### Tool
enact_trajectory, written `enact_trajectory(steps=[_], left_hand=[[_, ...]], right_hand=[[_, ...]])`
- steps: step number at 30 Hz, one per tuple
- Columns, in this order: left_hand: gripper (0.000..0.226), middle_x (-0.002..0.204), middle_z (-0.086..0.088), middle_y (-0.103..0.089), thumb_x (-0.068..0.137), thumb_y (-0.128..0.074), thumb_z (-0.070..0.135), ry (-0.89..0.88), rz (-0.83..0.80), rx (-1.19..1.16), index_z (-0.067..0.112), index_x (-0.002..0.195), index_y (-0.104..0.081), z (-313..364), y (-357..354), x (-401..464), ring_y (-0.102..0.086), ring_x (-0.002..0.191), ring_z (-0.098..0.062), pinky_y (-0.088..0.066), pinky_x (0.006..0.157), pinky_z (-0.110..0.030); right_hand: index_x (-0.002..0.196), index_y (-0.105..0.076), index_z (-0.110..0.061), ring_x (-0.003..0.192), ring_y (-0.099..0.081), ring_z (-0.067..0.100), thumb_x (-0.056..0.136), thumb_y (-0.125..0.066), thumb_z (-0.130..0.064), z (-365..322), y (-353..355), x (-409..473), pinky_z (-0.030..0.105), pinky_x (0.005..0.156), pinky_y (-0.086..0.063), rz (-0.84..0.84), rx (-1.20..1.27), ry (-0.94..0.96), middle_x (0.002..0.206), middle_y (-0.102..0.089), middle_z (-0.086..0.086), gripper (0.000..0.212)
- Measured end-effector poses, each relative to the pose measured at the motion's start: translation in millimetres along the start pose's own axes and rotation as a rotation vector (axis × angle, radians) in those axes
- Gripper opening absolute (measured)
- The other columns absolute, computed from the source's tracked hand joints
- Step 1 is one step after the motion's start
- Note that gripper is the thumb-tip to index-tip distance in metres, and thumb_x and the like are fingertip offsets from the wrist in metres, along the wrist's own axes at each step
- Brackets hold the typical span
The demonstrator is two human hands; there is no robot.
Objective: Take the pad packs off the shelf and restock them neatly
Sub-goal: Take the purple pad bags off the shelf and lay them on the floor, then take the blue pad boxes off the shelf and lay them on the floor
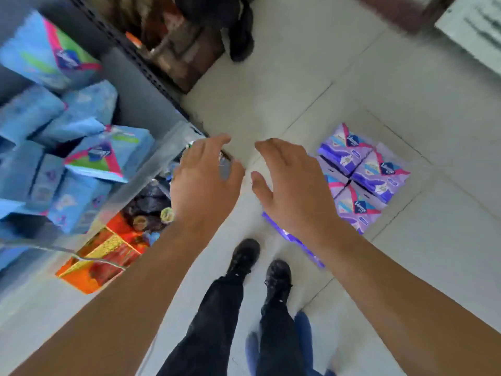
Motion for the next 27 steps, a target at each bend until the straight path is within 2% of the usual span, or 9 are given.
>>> enact_trajectory(steps=[3,7,9,12,15,17,20,24,27], left_hand=[[0.038,0.112,-0.001,-0.062,0.086,-0.048,0.037,0.086,0.129,0.011,0.021,0.118,-0.059,-41,55,-16,-0.055,0.108,-0.024,-0.048,0.088,-0.041],[0.037,0.117,0.003,-0.061,0.087,-0.054,0.034,0.252,0.283,-0.017,0.024,0.122,-0.058,-108,113,-44,-0.057,0.110,-0.022,-0.048,0.090,-0.037],[0.035,0.116,0.004,-0.061,0.087,-0.057,0.031,0.319,0.356,-0.020,0.024,0.121,-0.058,-145,137,-57,-0.056,0.109,-0.020,-0.045,0.090,-0.032],[0.036,0.114,0.003,-0.062,0.085,-0.060,0.031,0.385,0.449,-0.033,0.022,0.119,-0.059,-199,167,-78,-0.057,0.107,-0.021,-0.046,0.090,-0.033],[0.039,0.116,0.001,-0.059,0.082,-0.060,0.029,0.433,0.497,-0.057,0.020,0.120,-0.060,-250,190,-101,-0.056,0.109,-0.022,-0.045,0.090,-0.031],[0.040,0.119,0.002,-0.057,0.082,-0.061,0.029,0.473,0.514,-0.043,0.022,0.121,-0.059,-284,203,-116,-0.055,0.111,-0.022,-0.041,0.086,-0.026],[0.039,0.119,0.000,-0.057,0.083,-0.061,0.026,0.498,0.510,-0.024,0.020,0.122,-0.058,-326,217,-133,-0.054,0.110,-0.023,-0.039,0.084,-0.025],[0.043,0.126,-0.002,-0.054,0.084,-0.065,0.021,0.514,0.425,-0.029,0.021,0.127,-0.055,-363,216,-140,-0.051,0.115,-0.025,-0.044,0.091,-0.035],[0.045,0.127,-0.001,-0.054,0.085,-0.065,0.022,0.513,0.384,-0.048,0.023,0.129,-0.053,-378,211,-136,-0.050,0.115,-0.025,-0.046,0.088,-0.037]], right_hand=[[0.125,-0.057,-0.013,0.103,-0.059,0.033,0.087,-0.055,-0.031,-60,-6,16,0.042,0.074,-0.051,0.006,0.056,0.123,0.124,-0.060,0.007,0.043],[0.127,-0.056,-0.012,0.102,-0.058,0.032,0.089,-0.055,-0.030,-139,-34,27,0.042,0.074,-0.051,-0.016,0.118,0.285,0.124,-0.060,0.007,0.042],[0.128,-0.055,-0.011,0.104,-0.057,0.032,0.089,-0.052,-0.031,-178,-51,30,0.042,0.077,-0.050,-0.027,0.156,0.348,0.125,-0.060,0.007,0.044],[0.131,-0.053,-0.011,0.110,-0.054,0.031,0.088,-0.050,-0.036,-233,-80,33,0.043,0.082,-0.051,-0.075,0.220,0.420,0.126,-0.058,0.007,0.050],[0.136,-0.047,-0.012,0.119,-0.050,0.029,0.084,-0.061,-0.036,-279,-110,37,0.041,0.091,-0.048,-0.107,0.259,0.454,0.133,-0.053,0.006,0.059],[0.140,-0.042,-0.014,0.125,-0.046,0.033,0.077,-0.072,-0.031,-306,-130,42,0.047,0.098,-0.046,-0.123,0.178,0.531,0.139,-0.047,0.010,0.073],[0.143,-0.037,-0.015,0.131,-0.039,0.040,0.069,-0.081,-0.030,-332,-164,56,0.055,0.097,-0.044,-0.150,-0.055,0.628,0.148,-0.038,0.015,0.088],[0.144,-0.038,-0.015,0.131,-0.036,0.044,0.066,-0.084,-0.029,-352,-198,69,0.056,0.097,-0.044,-0.165,-0.239,0.641,0.150,-0.034,0.017,0.092],[0.142,-0.039,-0.016,0.132,-0.034,0.042,0.064,-0.084,-0.023,-355,-214,73,0.054,0.093,-0.047,-0.160,-0.358,0.622,0.149,-0.036,0.014,0.090]])
Point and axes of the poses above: each hand's wrist, its own x-axis towards the middle knuckle, its own y-axis out of the back of the hand, z = x × y, the point moved 5 cm from there along x, towards the middle knuckle
